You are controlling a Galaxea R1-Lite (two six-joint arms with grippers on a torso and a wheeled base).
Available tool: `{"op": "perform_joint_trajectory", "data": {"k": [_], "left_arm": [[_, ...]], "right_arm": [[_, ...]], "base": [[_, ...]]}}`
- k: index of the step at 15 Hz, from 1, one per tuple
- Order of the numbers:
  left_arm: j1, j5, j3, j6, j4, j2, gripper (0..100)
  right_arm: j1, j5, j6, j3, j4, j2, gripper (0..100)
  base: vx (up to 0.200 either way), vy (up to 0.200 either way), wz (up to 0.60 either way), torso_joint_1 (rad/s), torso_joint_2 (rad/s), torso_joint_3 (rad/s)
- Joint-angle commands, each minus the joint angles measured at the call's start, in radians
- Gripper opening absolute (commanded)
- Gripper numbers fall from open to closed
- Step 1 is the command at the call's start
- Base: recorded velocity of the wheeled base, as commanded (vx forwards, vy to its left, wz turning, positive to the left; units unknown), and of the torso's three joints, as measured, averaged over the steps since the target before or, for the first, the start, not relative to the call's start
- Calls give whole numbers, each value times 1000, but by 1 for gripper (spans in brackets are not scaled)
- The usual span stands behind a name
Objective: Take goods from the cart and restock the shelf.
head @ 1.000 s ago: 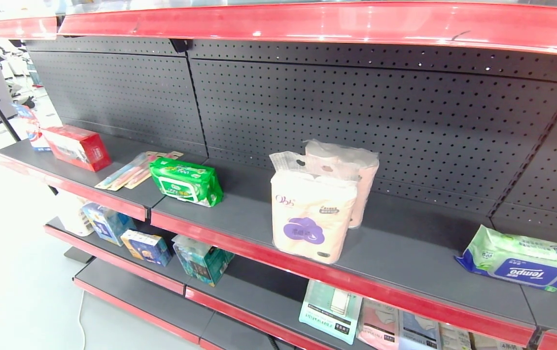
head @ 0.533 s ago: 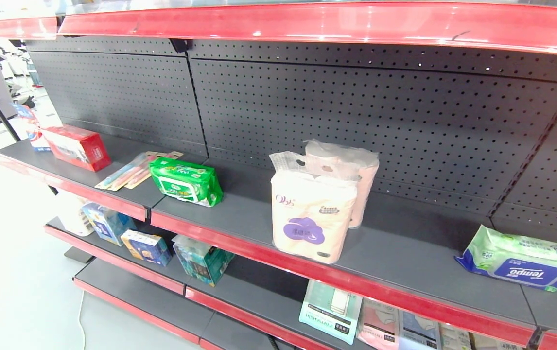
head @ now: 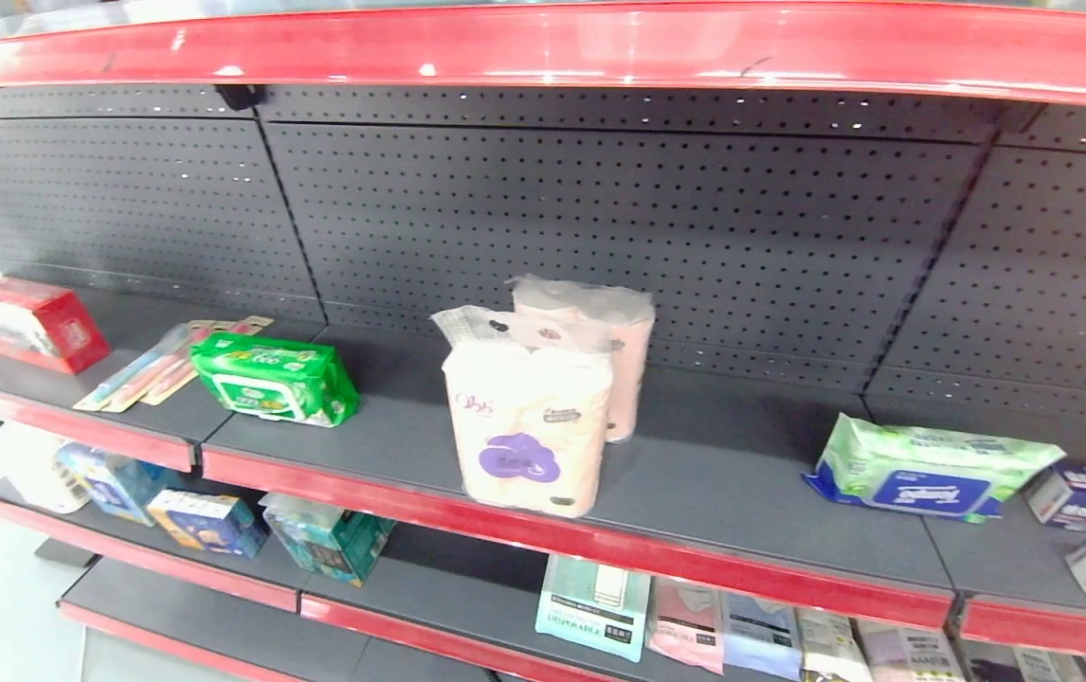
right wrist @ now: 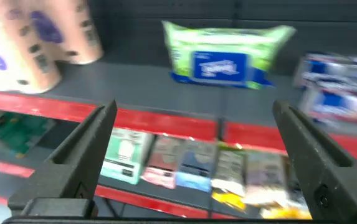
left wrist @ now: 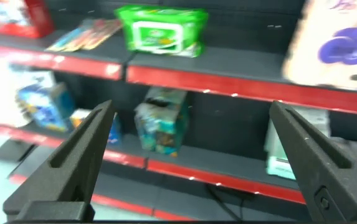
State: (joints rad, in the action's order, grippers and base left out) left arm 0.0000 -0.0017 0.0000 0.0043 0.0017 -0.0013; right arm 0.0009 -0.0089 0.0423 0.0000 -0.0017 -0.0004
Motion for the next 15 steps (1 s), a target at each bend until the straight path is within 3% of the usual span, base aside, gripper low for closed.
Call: {"op": "perform_joint_trajectory", "data": {"k": [1,4,15], "left_arm": [[0,0,0,0,0,1,100],[0,0,0,0,1,1,100],[0,-4,0,3,0,3,100]], "right_arm": [[1,0,-1,0,0,2,100],[1,0,-4,0,0,2,100],[1,4,-32,0,2,2,100]], "base": [[0,0,-600,-7,12,7],[0,0,-600,2,4,2],[0,0,0,0,0,0]]}}
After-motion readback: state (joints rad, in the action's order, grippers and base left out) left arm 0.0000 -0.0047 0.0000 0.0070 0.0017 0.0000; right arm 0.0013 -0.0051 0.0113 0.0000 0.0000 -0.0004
